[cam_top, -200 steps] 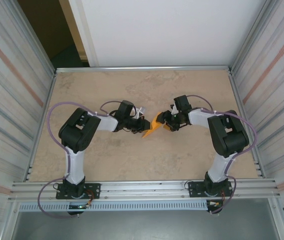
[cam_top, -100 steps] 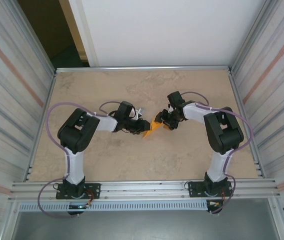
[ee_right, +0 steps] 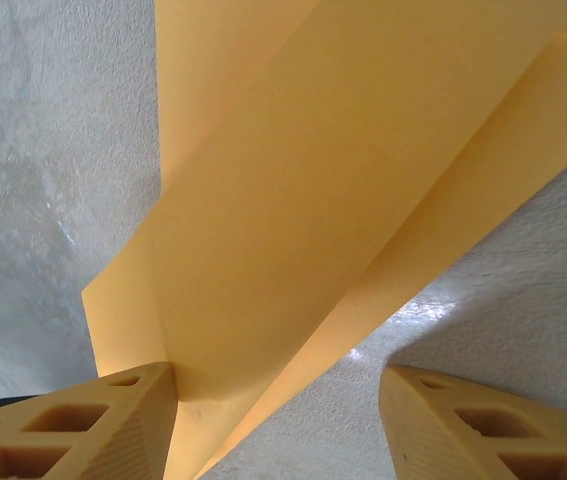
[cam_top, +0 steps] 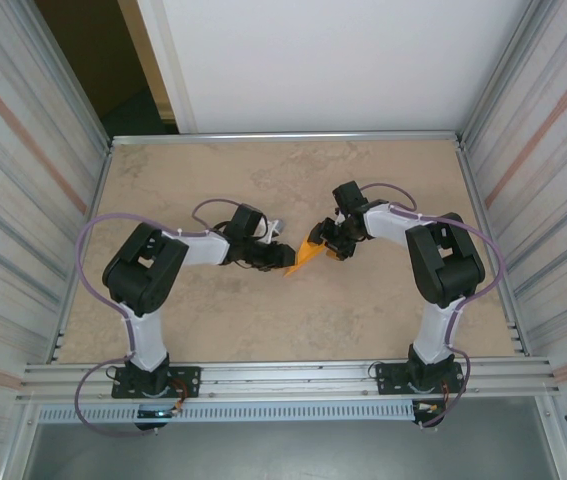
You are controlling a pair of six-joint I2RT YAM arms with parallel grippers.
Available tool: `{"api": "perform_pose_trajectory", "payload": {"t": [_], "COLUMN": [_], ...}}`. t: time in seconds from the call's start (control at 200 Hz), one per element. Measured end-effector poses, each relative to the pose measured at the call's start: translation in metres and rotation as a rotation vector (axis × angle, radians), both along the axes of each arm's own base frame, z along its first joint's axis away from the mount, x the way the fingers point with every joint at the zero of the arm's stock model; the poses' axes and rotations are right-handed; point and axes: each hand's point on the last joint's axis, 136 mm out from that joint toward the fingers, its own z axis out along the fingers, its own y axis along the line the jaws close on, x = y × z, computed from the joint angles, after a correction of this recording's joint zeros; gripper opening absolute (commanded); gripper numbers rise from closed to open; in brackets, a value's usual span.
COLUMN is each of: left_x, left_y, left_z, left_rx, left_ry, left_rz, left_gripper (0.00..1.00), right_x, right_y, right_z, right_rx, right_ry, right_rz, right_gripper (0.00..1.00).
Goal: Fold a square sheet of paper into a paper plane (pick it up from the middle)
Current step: Fold the wing for the fifth time at the center of the table.
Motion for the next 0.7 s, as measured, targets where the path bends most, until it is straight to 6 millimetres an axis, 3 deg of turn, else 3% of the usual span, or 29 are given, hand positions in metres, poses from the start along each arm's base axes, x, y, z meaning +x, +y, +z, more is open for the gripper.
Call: {"api": "perform_pose_trajectory", "payload": {"t": [0.702], "left_x": [0.0022], "left_y": [0.0037], "left_z": [-0.0087], "left_rx": [0.064], "left_ry": [-0.012], "left_rz": [-0.004], "left_gripper": [0.26], "right_x": [-0.0013], "right_y": [-0.0013], "right_z": [-0.0054], "right_rx": [-0.021], "right_ry": [0.029], "right_rz": [-0.007], "right_gripper": [0.55]}}
